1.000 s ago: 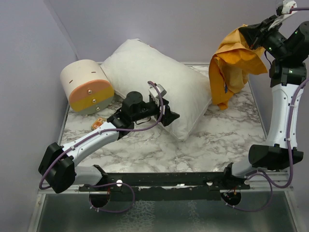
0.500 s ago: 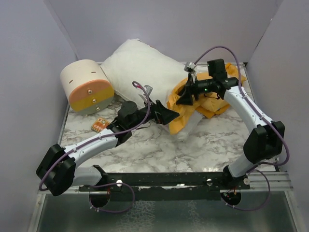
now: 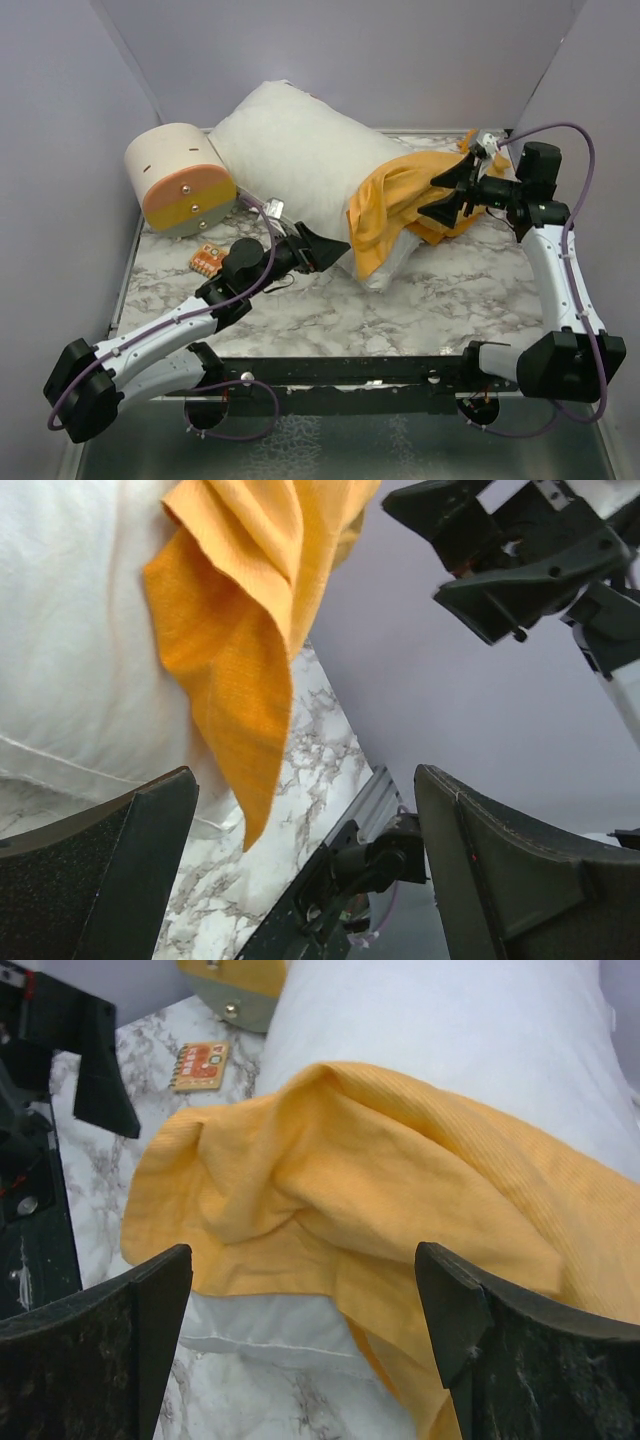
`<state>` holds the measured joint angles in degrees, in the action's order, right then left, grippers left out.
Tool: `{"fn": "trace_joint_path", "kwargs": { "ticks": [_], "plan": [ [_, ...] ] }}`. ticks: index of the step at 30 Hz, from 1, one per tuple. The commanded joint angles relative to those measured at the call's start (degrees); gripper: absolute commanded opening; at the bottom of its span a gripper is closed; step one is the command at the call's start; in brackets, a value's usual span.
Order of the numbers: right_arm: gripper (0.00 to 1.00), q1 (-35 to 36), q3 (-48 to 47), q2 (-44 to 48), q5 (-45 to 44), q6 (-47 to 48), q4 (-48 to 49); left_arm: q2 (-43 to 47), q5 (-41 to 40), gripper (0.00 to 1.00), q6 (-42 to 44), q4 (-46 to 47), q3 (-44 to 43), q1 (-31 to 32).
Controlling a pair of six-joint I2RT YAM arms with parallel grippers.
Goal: Put the pillow into the pillowcase
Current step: Adjust the pillowcase at the center of the board.
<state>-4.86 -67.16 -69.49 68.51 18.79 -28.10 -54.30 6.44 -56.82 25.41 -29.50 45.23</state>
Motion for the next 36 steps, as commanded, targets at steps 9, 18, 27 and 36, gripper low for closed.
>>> {"fn": "trace_joint_path", "kwargs": {
  "ticks": [9,18,27,36],
  "plan": [
    [0.92,-10.7,8.3,0.0,-7.3,-17.2,15.7,-15.4,-14.5,0.90,10.6,-15.8,-17.6,8.3],
    [0.85,-10.6,11.3,-3.8,-5.3,-23.5,21.9,-24.0,-14.2,0.68,16.5,-18.0,-24.8,8.3],
    [0.70,-10.5,12.6,-6.1,-4.2,-26.8,25.8,-25.8,-10.7,0.26,19.7,-19.5,-28.2,6.9],
    [0.18,-9.1,11.3,-8.7,-2.3,-26.3,25.5,-26.3,-5.4,0.08,25.6,-25.0,-34.2,2.0]
  ]
}}
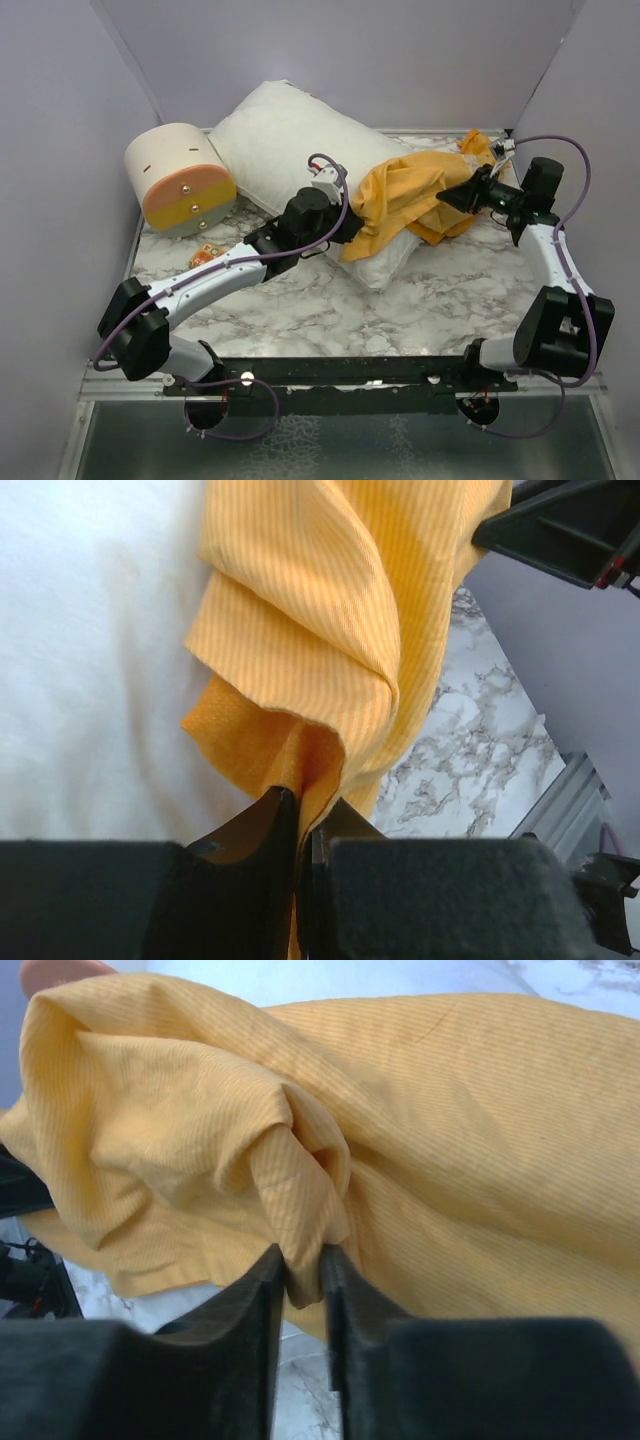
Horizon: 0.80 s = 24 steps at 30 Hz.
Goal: Put the pillow into the pillowcase
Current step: Adjust the pillowcase at the center of the board.
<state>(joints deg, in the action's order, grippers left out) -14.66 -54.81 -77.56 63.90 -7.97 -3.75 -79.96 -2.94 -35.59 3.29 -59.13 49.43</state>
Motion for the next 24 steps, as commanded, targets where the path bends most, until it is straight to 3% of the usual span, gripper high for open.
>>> {"fn": "trace_joint_path", "kwargs": {
  "ticks": [1,6,10,13,17,19,20,22,24],
  "plan": [
    [0.13,0.7,-1.1,-0.4,2.7,0.8,0.9,-1.0,5.1,0.08,5.4,-3.7,-5.7,-3.1],
    [0.03,0.7,-4.5,3.8,4.3,5.4,-3.4,-4.7,12.1,0.07,9.4,-7.1,-14.3,-10.7],
    [0.01,0.4,-15.0,6.9,7.2,11.4,-11.7,-13.1,17.7,0.07,12.1,-9.5,-30.1,-17.3],
    [0.01,0.4,-27.4,6.4,10.8,13.3,-17.0,-25.3,23.9,0.07,9.5,-10.7,-50.4,-20.4],
    [0.01,0.6,-39.6,4.9,20.4,12.1,-21.4,-44.5,33.4,0.07,-2.0,-10.1,-84.8,-22.4],
    [0.01,1.7,-38.8,6.2,26.5,8.7,-18.2,-44.1,35.0,0.06,-11.2,5.5,-78.1,-23.6],
    [0.02,2.6,-36.7,7.3,27.0,8.1,-17.0,-44.6,35.2,0.06,-13.2,7.7,-78.6,-24.3],
    [0.08,5.5,-30.7,9.6,26.7,10.4,-16.5,-47.0,36.6,0.07,-13.6,3.3,-82.5,-26.2],
    [0.18,11.7,-25.1,10.2,22.3,17.5,-22.3,-48.0,37.5,0.08,-12.5,-1.9,-82.3,-28.3]
  ]
}}
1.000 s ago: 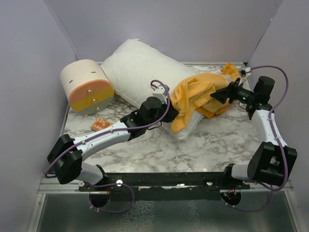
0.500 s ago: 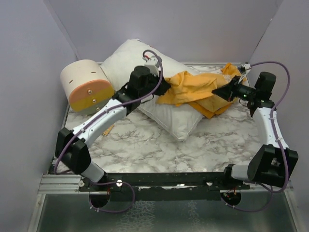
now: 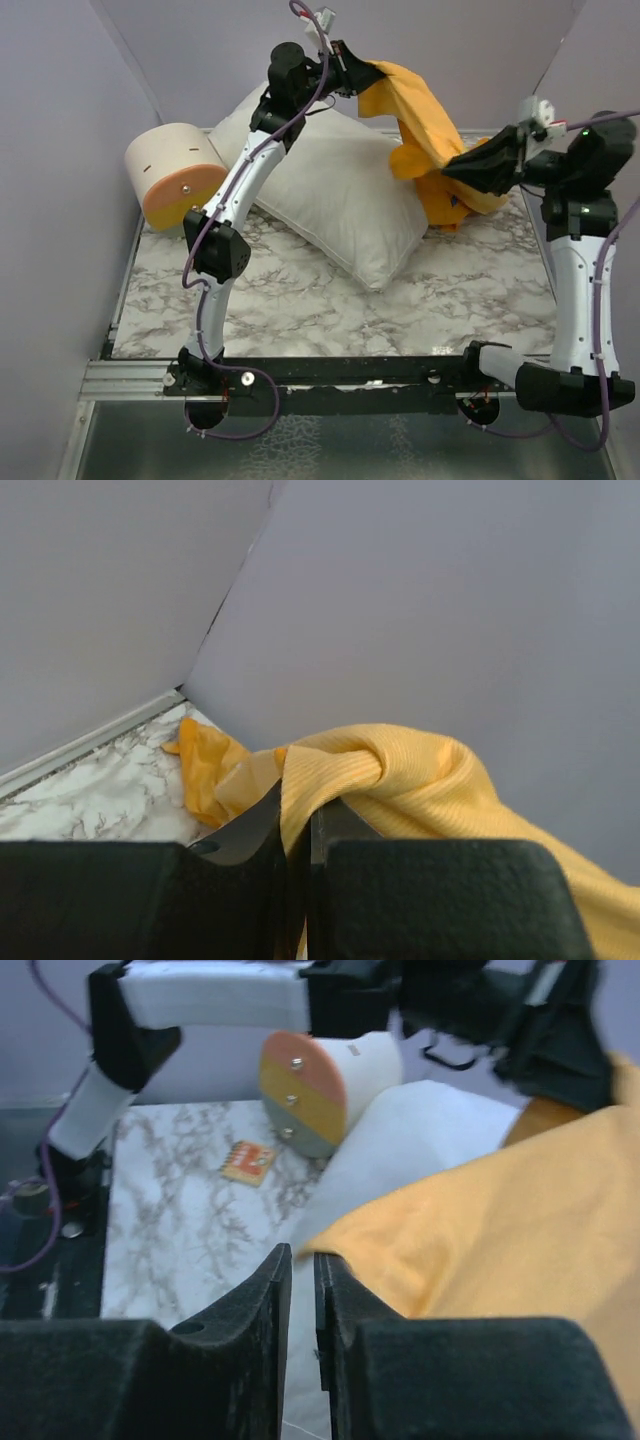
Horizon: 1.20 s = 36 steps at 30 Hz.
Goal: Put the pillow into the pillowcase
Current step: Adjust the pillowcase at the center of the board.
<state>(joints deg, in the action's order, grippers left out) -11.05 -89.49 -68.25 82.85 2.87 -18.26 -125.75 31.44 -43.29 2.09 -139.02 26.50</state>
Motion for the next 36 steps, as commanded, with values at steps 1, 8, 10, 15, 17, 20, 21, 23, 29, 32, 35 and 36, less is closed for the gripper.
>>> {"fn": "trace_joint_path", "kwargs": {
  "ticks": [1,8,10,15,17,20,21,23,29,32,35,36],
  "plan": [
    [0.23,12.7,10.9,0.2,-1.6,13.2,-13.8,-2.2,2.7,0.10,-4.0,-3.1,-0.7,-6.6],
    [0.47,24.1,10.4,-6.9,-17.3,36.1,-36.4,0.6,0.5,0.34,2.5,-18.1,12.0,-15.0],
    [0.58,23.7,10.3,-5.3,-17.0,36.1,-36.4,5.2,-0.8,0.44,4.8,-17.2,17.5,-15.9],
    [0.80,16.7,14.7,-0.3,-17.2,30.1,-27.4,17.8,-8.6,0.80,14.5,-15.5,29.6,-17.4],
    [0.82,13.3,14.4,-0.6,-18.0,28.6,-25.9,24.3,-10.3,0.91,16.1,-10.7,37.2,-18.9],
    [0.84,11.0,14.8,-1.0,-22.6,26.1,-22.7,35.3,-10.5,0.99,13.0,-0.6,51.1,-22.0],
    [0.86,10.9,15.6,-1.1,-24.5,25.2,-21.3,38.3,-9.1,0.99,11.6,2.7,55.4,-23.0],
    [0.86,10.8,17.2,-1.5,-27.3,25.0,-19.5,43.6,-5.5,0.99,9.3,6.5,62.9,-23.9],
    [0.88,10.8,23.6,-1.8,-33.7,27.7,-16.8,55.4,5.6,0.92,-0.5,15.4,82.7,-19.7],
    [0.90,10.7,26.3,0.4,-37.3,28.3,-17.0,61.6,-2.2,0.92,4.9,12.8,89.0,-8.8],
    [0.95,10.0,28.6,3.6,-41.7,29.1,-17.3,66.8,-11.8,0.93,8.4,14.4,95.0,2.0],
    [0.97,9.5,29.4,4.6,-43.2,29.3,-17.1,68.1,-14.5,0.93,8.9,16.3,97.1,5.0]
  ]
}}
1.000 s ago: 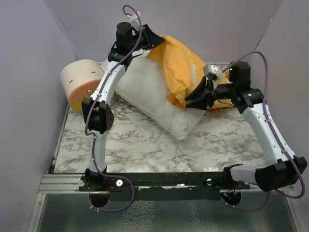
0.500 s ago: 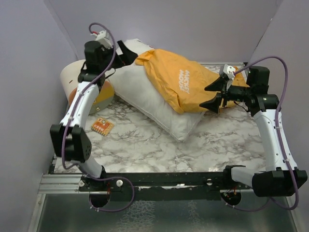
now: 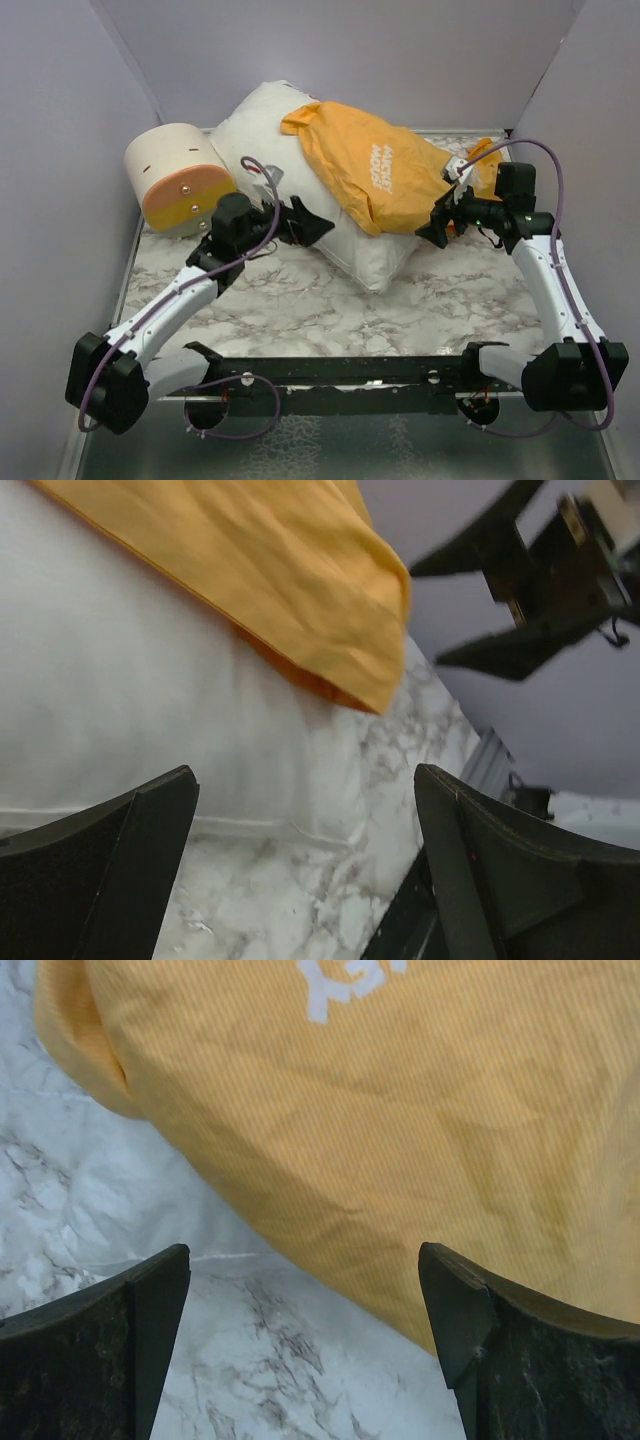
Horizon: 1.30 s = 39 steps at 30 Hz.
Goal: Put the pillow into the pillowcase
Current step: Adjust the pillowcase at the center of the board.
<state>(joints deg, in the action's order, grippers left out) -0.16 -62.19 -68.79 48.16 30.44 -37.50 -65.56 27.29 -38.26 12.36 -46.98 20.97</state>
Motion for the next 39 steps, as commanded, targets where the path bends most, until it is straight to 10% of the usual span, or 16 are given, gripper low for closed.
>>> {"fn": "trace_joint_path", "kwargs": {
  "ticks": [1,10,27,32,36,39],
  "plan": [
    [0.99,-2.1,2.9,5.8,-9.9,1.9,2.7,9.1,-13.0,0.93,4.2,8.7,7.1,13.9],
    [1.00,-16.2,4.6,0.6,-10.4,4.2,6.4,1.8,-31.9,0.93,8.9,25.1,12.0,31.5],
    [0.95,-18.9,7.0,-14.1,-9.7,5.5,22.5,-19.0,-39.2,0.79,6.5,30.4,1.7,33.4],
    [0.70,-18.9,2.8,-16.8,-6.8,5.0,20.4,-20.5,-39.6,0.65,8.6,27.1,-1.8,33.4],
    [0.15,-18.9,-0.2,-14.9,-4.6,5.4,16.4,-19.5,-38.3,0.14,10.7,21.7,-5.1,32.8],
    [0.01,-18.9,-3.6,-10.5,-6.2,3.1,14.5,-16.9,-36.8,0.00,15.3,13.6,-10.9,32.3]
  ]
}}
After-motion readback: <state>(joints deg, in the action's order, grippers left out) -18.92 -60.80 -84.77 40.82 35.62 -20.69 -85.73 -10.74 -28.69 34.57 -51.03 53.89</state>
